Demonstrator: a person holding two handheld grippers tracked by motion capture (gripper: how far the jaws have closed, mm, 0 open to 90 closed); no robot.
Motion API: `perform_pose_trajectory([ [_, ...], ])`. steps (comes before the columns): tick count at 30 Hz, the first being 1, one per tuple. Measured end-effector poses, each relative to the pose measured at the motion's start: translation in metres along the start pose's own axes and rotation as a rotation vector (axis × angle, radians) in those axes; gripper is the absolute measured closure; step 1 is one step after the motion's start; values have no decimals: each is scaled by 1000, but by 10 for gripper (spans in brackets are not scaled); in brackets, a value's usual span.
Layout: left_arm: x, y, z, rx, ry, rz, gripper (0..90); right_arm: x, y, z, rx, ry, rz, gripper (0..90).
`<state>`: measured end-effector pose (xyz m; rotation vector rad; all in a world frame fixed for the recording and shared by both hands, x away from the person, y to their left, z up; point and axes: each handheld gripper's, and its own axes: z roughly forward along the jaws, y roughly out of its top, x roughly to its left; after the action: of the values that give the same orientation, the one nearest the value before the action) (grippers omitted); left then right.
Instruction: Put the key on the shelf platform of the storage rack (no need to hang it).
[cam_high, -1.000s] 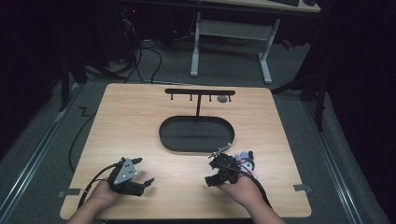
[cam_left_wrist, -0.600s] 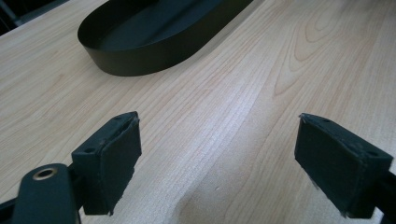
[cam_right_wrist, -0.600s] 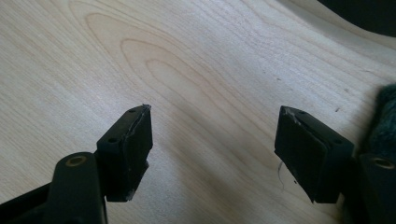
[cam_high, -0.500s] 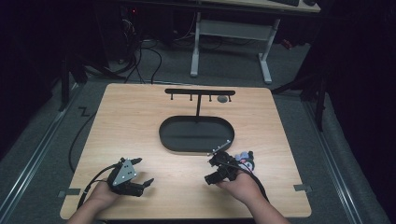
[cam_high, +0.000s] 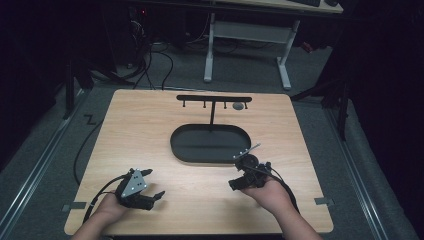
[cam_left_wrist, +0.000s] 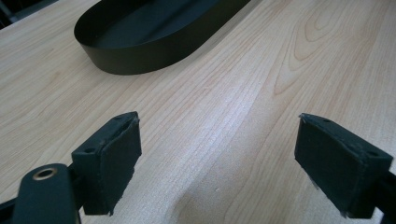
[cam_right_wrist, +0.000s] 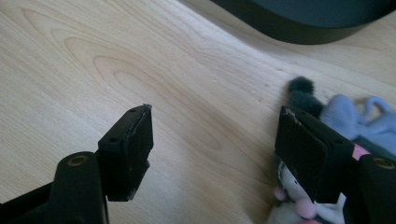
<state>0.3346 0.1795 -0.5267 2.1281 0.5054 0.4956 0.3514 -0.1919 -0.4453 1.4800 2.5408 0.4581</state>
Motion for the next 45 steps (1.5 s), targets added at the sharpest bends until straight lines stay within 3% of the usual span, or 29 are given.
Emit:
perform_pose_trajectory([
  [9,-4,1,1,13,2,30,155,-17,-12,-19,-11,-57,24,280],
  [22,-4,1,1,19,1,33,155,-38,-34,-25,6,-97,93,269],
  [31,-4,1,1,17,3,39,155,-44,-47,-20,26,-96,125,225],
  [36,-1,1,2,16,1,6,155,-46,-48,-16,66,-97,135,154],
  [40,-3,0,1,19,5,23,155,-49,-50,-10,63,-109,123,154],
  [42,-5,-1,-2,-2,10,40,155,-47,-51,-8,71,-113,137,156],
  [45,-4,-3,-5,-23,8,31,155,-45,-54,-4,81,-108,132,156],
])
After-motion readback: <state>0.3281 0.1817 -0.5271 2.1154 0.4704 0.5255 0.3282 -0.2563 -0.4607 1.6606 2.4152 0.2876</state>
